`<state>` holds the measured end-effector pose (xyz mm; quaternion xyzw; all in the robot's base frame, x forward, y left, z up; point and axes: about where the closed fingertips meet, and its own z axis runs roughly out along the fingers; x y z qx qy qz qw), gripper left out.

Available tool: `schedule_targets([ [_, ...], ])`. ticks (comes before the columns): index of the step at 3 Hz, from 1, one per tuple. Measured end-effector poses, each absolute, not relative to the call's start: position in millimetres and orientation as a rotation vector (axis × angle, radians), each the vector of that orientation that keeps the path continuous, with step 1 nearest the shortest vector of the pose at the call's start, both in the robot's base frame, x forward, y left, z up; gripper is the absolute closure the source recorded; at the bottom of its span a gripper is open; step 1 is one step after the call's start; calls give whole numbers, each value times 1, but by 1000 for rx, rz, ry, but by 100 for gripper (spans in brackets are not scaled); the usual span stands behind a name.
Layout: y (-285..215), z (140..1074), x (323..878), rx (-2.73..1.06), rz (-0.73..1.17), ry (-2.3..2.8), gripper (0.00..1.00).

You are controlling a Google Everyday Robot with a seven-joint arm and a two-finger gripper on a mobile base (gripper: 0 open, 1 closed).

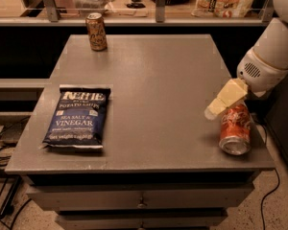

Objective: Place coke can upright

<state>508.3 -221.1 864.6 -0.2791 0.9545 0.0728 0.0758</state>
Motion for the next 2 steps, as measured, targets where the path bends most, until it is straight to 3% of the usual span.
schedule_targets([
  [2,-239,847,513,-713,108,2992,0],
])
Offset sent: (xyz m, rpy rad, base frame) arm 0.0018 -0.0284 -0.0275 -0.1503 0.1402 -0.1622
